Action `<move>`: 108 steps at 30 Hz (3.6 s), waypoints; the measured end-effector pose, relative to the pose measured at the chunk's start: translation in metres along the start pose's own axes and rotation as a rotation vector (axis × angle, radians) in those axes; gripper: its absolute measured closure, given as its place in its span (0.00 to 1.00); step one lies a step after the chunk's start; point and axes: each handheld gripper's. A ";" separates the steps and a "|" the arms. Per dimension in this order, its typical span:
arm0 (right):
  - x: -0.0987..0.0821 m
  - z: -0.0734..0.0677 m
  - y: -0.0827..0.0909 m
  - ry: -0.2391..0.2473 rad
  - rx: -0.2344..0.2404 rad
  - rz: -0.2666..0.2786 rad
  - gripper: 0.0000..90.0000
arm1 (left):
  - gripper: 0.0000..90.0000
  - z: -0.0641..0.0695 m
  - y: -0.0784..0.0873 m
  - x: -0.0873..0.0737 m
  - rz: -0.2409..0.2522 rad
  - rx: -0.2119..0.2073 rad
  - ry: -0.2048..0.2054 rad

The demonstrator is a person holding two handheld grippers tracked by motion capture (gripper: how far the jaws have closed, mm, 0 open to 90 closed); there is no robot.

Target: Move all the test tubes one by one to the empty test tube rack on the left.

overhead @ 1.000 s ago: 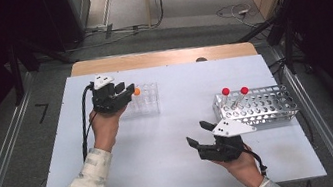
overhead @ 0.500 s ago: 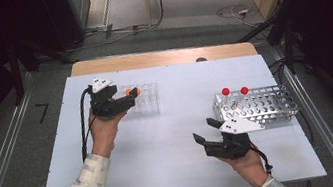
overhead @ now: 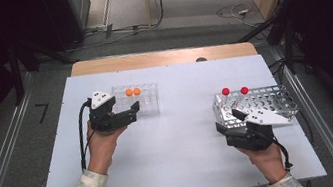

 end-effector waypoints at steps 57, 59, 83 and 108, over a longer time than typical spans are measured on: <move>0.019 0.068 -0.034 -0.149 -0.292 -0.005 0.79 | 0.18 0.013 -0.001 -0.005 -0.012 -0.040 -0.026; 0.022 0.068 -0.031 -0.146 -0.293 0.004 0.79 | 0.18 0.013 -0.001 -0.005 -0.011 -0.040 -0.025; 0.049 0.022 0.009 -0.072 -0.117 0.069 0.79 | 0.18 0.016 0.002 -0.004 -0.002 -0.049 -0.026; 0.038 -0.065 -0.072 0.088 0.119 -0.058 0.79 | 0.19 0.052 0.009 -0.005 0.009 -0.162 -0.087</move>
Point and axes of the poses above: each handheld gripper's, and its own axes: y roughly backward along the jaws, x roughly out of its top, z roughly to its right, and after that the axes turned 6 degrees about x, right-handed
